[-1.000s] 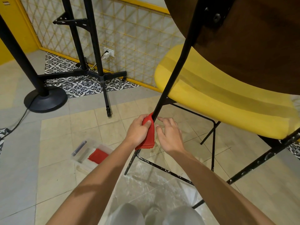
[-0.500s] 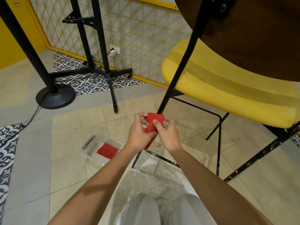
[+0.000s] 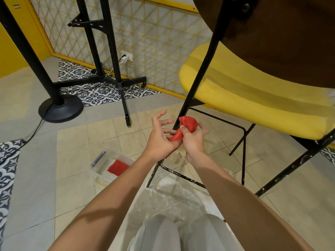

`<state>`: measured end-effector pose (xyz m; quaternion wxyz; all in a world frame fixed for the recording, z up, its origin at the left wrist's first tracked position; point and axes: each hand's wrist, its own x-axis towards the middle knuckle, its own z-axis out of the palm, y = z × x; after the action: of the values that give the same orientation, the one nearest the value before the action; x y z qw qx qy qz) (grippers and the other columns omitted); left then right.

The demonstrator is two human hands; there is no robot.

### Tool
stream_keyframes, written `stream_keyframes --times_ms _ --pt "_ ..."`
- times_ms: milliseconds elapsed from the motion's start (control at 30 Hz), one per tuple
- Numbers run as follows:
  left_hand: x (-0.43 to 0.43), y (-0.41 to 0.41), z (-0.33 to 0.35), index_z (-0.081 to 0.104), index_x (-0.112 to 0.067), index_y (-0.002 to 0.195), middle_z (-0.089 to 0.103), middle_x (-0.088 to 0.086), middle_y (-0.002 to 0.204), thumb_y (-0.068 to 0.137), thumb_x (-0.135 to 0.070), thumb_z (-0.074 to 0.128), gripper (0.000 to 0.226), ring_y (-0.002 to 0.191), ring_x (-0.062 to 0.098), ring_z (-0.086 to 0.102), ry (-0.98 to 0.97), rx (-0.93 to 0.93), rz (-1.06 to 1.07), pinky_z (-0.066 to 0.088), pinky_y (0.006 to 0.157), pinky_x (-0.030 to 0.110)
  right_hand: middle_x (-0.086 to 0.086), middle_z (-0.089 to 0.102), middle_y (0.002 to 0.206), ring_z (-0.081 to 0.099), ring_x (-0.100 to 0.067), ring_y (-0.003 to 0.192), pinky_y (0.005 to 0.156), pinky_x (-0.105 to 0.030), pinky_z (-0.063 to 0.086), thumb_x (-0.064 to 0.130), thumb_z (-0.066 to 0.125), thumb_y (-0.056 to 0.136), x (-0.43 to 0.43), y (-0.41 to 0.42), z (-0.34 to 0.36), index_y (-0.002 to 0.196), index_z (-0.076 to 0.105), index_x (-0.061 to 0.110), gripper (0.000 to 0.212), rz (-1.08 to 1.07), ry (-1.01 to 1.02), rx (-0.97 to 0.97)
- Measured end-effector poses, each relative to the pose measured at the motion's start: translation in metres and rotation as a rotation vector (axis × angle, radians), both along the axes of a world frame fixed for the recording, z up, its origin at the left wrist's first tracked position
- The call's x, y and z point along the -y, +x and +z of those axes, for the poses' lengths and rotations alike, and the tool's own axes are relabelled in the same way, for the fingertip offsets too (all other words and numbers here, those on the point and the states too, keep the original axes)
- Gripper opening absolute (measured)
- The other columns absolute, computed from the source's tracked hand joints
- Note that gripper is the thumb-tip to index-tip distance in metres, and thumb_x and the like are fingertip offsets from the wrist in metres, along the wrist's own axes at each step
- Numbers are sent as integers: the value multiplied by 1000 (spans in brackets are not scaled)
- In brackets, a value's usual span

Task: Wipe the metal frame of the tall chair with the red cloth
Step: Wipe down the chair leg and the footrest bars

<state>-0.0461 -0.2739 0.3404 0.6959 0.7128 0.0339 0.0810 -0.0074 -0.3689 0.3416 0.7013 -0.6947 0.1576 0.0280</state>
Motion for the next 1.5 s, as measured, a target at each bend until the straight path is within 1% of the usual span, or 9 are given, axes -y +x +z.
stream_keyframes --times_ms 67,200,500,633,800,1000,1167,1367,1500 --pt "-6 3 1 28 -31 128 49 -3 114 66 -9 78 82 91 12 56 -26 -29 55 50 80 22 5 50 96 57 -20 92 90 -38 49 21 63 88 -1 6 -3 125 37 7 47 -71 -136 18" --pt "-18 10 -3 35 -25 128 51 -4 107 77 -2 70 66 86 14 52 -12 -80 155 46 79 24 6 50 82 58 -22 81 76 -39 51 28 62 89 -2 8 -6 98 34 19 31 -107 -184 99" --pt "-12 30 -19 46 -23 126 55 -3 107 87 -7 55 43 71 4 49 20 -191 190 40 65 17 12 54 76 54 -6 70 62 -14 45 24 72 81 -19 4 -26 90 50 19 25 -131 -113 138" --pt "-10 34 -24 47 -23 125 56 -4 105 89 -11 55 39 72 4 48 31 -208 205 39 63 16 -1 62 86 62 -17 78 64 -21 51 25 76 77 -12 8 -26 77 48 28 28 -105 -71 82" --pt "-16 37 -27 49 -23 123 57 -6 98 88 -10 56 38 71 4 48 21 -216 258 40 65 17 1 61 81 62 -26 78 71 -40 54 26 77 75 -17 10 -25 74 46 30 32 -107 -94 228" --pt "-16 35 -35 50 -23 122 55 -9 93 87 -10 55 37 66 3 48 51 -240 271 39 57 8 2 54 80 54 -21 80 69 -30 43 19 76 76 -31 11 -37 67 37 24 40 -155 -191 191" --pt "-17 33 -37 50 -23 122 54 -8 93 87 -9 56 38 62 4 47 56 -240 262 38 51 4 12 45 71 48 -16 76 66 -22 32 25 75 77 -26 6 -50 70 39 19 38 -112 -249 -44" --pt "-20 37 -39 52 -24 120 56 -9 92 90 -14 54 32 71 3 50 42 -240 256 41 63 13 -6 59 95 54 -20 87 70 -25 41 26 77 75 -26 11 -45 68 38 30 40 -146 -271 244" --pt "-14 35 -45 55 -26 119 55 -10 92 94 -19 51 26 77 1 52 44 -239 244 40 64 10 -8 60 95 56 -24 88 72 -29 45 28 76 75 -23 16 -56 69 36 29 41 -86 -319 209"
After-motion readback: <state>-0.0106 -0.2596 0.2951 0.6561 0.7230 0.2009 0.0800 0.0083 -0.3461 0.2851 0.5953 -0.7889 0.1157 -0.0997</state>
